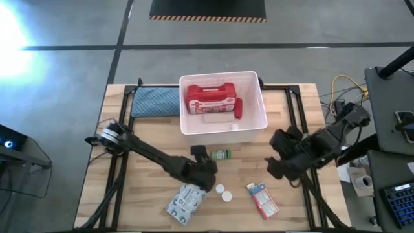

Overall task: Pick & place medical supplies in basket/bin
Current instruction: Put the green medicine bottle into the bin

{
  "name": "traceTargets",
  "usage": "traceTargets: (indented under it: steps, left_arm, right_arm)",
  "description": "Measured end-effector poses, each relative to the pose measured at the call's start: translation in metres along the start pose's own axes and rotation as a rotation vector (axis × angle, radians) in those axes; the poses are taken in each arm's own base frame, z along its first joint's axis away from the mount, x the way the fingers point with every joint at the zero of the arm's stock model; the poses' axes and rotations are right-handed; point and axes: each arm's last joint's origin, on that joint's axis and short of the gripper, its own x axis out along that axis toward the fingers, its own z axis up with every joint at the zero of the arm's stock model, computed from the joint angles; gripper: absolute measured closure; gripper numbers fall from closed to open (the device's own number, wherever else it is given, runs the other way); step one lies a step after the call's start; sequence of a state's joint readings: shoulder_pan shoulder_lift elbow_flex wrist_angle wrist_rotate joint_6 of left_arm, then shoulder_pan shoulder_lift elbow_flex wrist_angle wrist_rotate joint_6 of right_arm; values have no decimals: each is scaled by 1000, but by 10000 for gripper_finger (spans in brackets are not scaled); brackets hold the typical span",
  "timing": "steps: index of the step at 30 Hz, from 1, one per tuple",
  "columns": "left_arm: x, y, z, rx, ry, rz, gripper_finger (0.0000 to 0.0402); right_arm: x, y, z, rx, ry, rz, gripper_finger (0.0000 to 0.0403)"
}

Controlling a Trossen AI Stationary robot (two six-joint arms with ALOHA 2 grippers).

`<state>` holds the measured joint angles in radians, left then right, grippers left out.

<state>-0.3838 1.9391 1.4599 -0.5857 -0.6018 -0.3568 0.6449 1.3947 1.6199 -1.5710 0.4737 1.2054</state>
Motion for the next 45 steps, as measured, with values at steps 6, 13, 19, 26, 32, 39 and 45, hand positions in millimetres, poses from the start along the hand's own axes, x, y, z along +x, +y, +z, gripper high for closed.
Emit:
traceTargets:
  steps: [6, 13, 19, 26, 32, 39, 45]
  left_arm:
    - [33, -11, 24, -39, 61, 52, 152]
    - [57, 2, 39, -14, 192, 105, 152]
    - [68, 15, 37, -42, 285, 7, 152]
    - [72, 14, 29, -31, 321, -14, 152]
    - [72, 10, 27, -62, 347, -78, 153]
    - [78, 8, 23, -85, 325, -85, 153]
    - [83, 6, 15, -82, 341, -90, 181]
  right_arm:
    - [-2, 6, -18, -85, -10, 10, 73]
    - [-2, 7, -29, -114, -9, 12, 74]
    - [0, 3, -38, -102, -28, 0, 74]
    - [4, -5, -41, -80, -36, -14, 74]
    - [4, -16, -43, -32, -45, -11, 74]
    - [2, -21, -42, -12, -59, -3, 74]
    - [2, -20, -42, -5, -59, -4, 74]
